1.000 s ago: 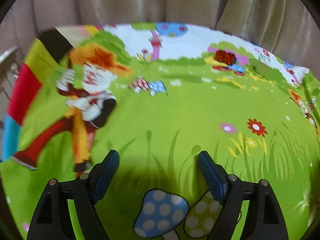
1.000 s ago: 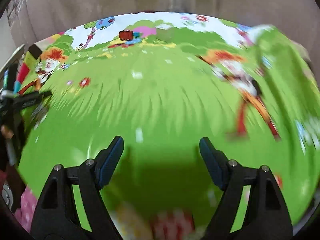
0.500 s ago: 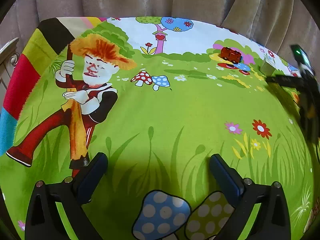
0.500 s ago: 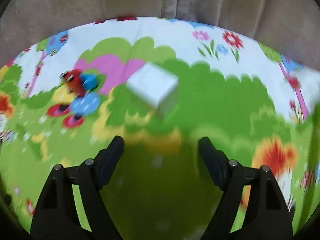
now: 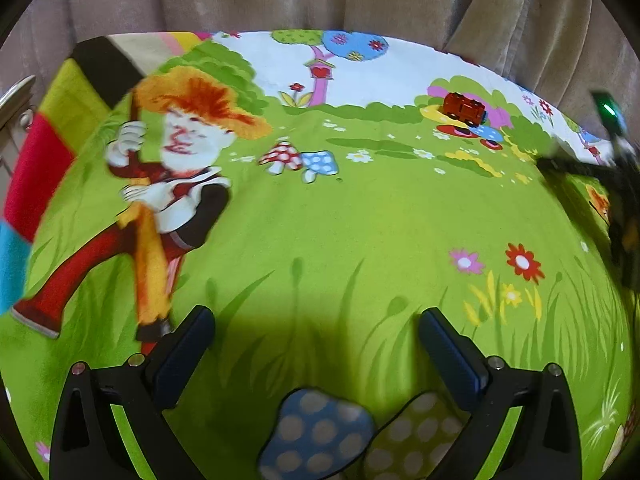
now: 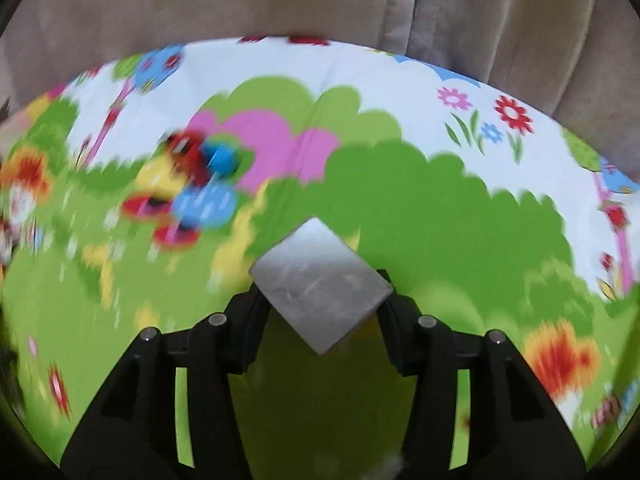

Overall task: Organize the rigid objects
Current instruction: 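Grasp the white cube box with the right gripper, then grasp the red toy truck with the left gripper while the right holds the white box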

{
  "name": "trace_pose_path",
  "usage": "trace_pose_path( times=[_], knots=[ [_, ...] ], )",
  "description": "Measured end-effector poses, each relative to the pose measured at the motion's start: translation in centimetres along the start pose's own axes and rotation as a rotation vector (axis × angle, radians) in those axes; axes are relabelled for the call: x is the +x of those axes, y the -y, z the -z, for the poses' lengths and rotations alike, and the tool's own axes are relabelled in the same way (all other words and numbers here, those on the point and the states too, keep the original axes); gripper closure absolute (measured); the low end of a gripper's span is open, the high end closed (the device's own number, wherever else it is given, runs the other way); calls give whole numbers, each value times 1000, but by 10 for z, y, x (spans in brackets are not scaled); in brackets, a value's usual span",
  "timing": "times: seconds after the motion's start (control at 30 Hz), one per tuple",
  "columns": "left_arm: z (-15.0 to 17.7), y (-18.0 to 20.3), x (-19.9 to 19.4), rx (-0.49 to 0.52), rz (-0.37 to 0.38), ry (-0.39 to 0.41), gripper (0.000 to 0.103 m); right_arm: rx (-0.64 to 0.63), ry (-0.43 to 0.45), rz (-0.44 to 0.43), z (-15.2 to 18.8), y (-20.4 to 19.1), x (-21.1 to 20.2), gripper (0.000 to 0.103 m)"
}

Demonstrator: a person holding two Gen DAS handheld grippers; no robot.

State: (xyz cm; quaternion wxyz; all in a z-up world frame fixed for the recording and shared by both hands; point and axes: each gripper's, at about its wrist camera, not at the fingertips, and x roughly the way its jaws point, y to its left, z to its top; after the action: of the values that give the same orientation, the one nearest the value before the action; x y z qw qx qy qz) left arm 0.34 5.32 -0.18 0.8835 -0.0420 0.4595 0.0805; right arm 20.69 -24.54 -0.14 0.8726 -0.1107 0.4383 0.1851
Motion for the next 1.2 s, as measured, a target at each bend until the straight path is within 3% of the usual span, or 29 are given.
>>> trace_pose_path(
  times=[0.13,0.27,0.5,0.6,0.67,0.73,0.77,0.8,0.83,0.87,1.03,1.13,1.2],
  knots=[
    [-38,34,26,27,44,-48,0,-2,23,-29,45,-9,-33,49],
    [-93,84,65,13,73,-33,0,4,25,-26,67,-11,-48,49],
    [-188,149,122,-230,138,-24,0,14,20,-33,61,-7,-42,48],
    [-217,164,136,-348,39,-7,0,21,19,-40,62,-6,-42,48],
    [-229,168,152,-392,-57,-43,0,24,20,-42,62,-6,-43,47],
    [-234,175,164,-361,-135,-68,0,27,19,-47,62,-6,-42,47],
    [-233,181,168,-292,-156,-94,1,29,19,-49,62,-5,-43,47],
    [-231,185,166,-238,-155,-91,13,31,19,-50,62,-5,-43,47],
    [-225,186,157,-197,-129,-61,42,33,20,-53,62,-5,-43,47],
    [-216,187,146,-122,-109,-39,53,33,20,-54,62,-4,-43,47],
    [-148,149,97,87,126,-20,56,36,20,-55,62,-5,-43,47],
    [-103,115,65,181,194,-5,56,35,20,-53,62,-5,-43,47],
    [-80,97,48,209,191,9,55,35,19,-54,62,-5,-43,47]
  ],
)
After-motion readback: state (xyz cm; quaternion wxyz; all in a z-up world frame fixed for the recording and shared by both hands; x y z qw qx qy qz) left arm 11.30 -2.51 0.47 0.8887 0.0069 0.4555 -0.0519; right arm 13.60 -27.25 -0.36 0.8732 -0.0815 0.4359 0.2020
